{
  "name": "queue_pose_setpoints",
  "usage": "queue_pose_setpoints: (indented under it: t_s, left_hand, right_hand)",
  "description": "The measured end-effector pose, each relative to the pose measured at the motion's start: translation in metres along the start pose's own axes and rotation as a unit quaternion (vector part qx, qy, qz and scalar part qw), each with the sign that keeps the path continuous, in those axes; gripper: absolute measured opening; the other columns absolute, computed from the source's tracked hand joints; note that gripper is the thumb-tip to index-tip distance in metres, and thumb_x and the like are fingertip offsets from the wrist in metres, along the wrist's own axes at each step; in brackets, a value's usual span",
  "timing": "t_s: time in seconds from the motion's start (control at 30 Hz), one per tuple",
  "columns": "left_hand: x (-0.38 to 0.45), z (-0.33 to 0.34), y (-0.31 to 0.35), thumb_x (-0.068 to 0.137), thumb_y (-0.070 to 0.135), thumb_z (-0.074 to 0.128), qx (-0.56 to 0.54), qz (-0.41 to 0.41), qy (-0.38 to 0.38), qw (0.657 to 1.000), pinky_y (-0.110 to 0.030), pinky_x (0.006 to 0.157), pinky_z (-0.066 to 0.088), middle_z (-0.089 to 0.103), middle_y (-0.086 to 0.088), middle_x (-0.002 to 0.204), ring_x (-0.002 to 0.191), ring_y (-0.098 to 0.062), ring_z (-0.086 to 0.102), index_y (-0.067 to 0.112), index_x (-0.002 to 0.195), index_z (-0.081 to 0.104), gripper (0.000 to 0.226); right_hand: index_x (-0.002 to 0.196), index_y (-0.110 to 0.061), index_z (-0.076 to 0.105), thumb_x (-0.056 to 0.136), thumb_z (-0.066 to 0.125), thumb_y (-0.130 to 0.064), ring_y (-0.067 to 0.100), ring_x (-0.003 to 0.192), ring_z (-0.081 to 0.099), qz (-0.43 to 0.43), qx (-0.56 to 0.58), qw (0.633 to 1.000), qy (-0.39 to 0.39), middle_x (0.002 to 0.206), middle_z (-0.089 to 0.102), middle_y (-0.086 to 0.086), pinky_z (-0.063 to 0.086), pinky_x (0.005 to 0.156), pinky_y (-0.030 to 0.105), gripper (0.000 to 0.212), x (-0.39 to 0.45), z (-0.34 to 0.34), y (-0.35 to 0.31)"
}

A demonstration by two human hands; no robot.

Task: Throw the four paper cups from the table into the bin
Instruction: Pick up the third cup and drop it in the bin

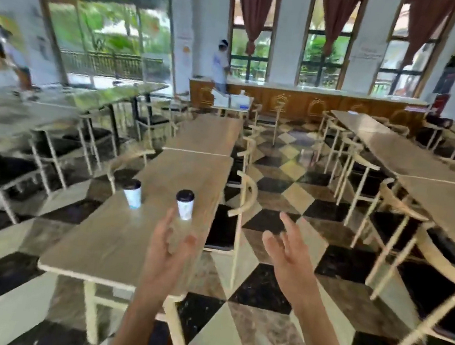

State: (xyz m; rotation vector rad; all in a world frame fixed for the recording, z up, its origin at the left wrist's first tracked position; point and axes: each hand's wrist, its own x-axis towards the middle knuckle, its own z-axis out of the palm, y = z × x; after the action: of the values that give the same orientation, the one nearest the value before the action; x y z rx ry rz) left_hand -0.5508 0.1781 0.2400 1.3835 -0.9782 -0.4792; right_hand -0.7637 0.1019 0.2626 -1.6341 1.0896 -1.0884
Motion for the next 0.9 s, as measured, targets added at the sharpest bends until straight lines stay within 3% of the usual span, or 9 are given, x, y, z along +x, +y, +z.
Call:
queue_pose_setpoints:
  t_s: [0.1, 0.2, 0.37, 0.43, 0.63, 0.9]
  left_hand:
    - [0.019, -0.056, -0.015, 0.090, 0.038, 0.067, 0.038, -0.013, 0.059, 0.997, -0.043, 0.108, 0.041, 0.040, 0.005, 0.154, 0.135, -0.020, 0.043, 0.028, 0.152, 0.037, 0.070]
    - [0.035, -0.098, -0.030, 0.082, 0.055, 0.064, 0.044, -0.023, 0.098, 0.994, -0.038, 0.101, 0.042, 0.038, 0.009, 0.150, 0.133, -0.018, 0.042, 0.040, 0.149, 0.036, 0.073]
    - [0.082, -0.139, -0.065, 0.084, 0.055, 0.064, 0.067, -0.033, 0.143, 0.987, -0.036, 0.099, 0.039, 0.034, 0.006, 0.156, 0.133, -0.020, 0.040, 0.044, 0.148, 0.035, 0.071]
    - [0.110, -0.147, -0.079, 0.082, 0.056, 0.064, 0.077, -0.038, 0.152, 0.985, -0.037, 0.100, 0.040, 0.035, 0.008, 0.155, 0.132, -0.018, 0.040, 0.040, 0.150, 0.035, 0.076]
    - [0.214, -0.157, -0.111, 0.078, 0.058, 0.064, 0.097, -0.051, 0.170, 0.979, -0.037, 0.103, 0.038, 0.036, 0.008, 0.157, 0.133, -0.020, 0.042, 0.035, 0.152, 0.035, 0.082]
    - [0.320, -0.160, -0.155, 0.084, 0.047, 0.067, 0.093, -0.070, 0.181, 0.977, -0.039, 0.105, 0.038, 0.039, 0.013, 0.148, 0.128, -0.019, 0.045, 0.034, 0.149, 0.039, 0.073]
  right_hand:
    - [0.150, -0.043, 0.029, 0.088, 0.056, -0.058, 0.010, 0.145, 0.029, -0.007, 0.016, 0.998, -0.058, 0.159, 0.030, -0.013, 0.029, 0.118, 0.044, 0.070, 0.026, 0.069, -0.006]
    - [0.148, -0.048, 0.028, 0.087, 0.055, -0.061, 0.009, 0.145, 0.029, -0.015, 0.015, 0.994, -0.111, 0.159, 0.028, -0.015, 0.032, 0.116, 0.042, 0.068, 0.051, 0.123, -0.009]
    - [0.143, -0.056, 0.029, 0.085, 0.056, -0.065, 0.001, 0.140, 0.028, -0.020, 0.040, 0.985, -0.165, 0.154, 0.029, -0.024, 0.032, 0.115, 0.040, 0.065, 0.103, 0.194, -0.002]
    - [0.145, -0.051, 0.030, 0.083, 0.055, -0.067, 0.002, 0.144, 0.027, -0.027, 0.045, 0.983, -0.179, 0.156, 0.030, -0.021, 0.031, 0.117, 0.041, 0.069, 0.129, 0.218, 0.003]
    - [0.149, -0.040, 0.033, 0.092, 0.057, -0.049, 0.004, 0.144, 0.030, -0.014, 0.060, 0.979, -0.195, 0.158, 0.031, -0.016, 0.031, 0.118, 0.040, 0.063, 0.234, 0.283, 0.009]
    - [0.151, -0.028, 0.033, 0.094, 0.059, -0.038, 0.007, 0.144, 0.031, -0.014, 0.059, 0.973, -0.221, 0.153, 0.033, -0.017, 0.027, 0.120, 0.039, 0.064, 0.327, 0.354, 0.024]
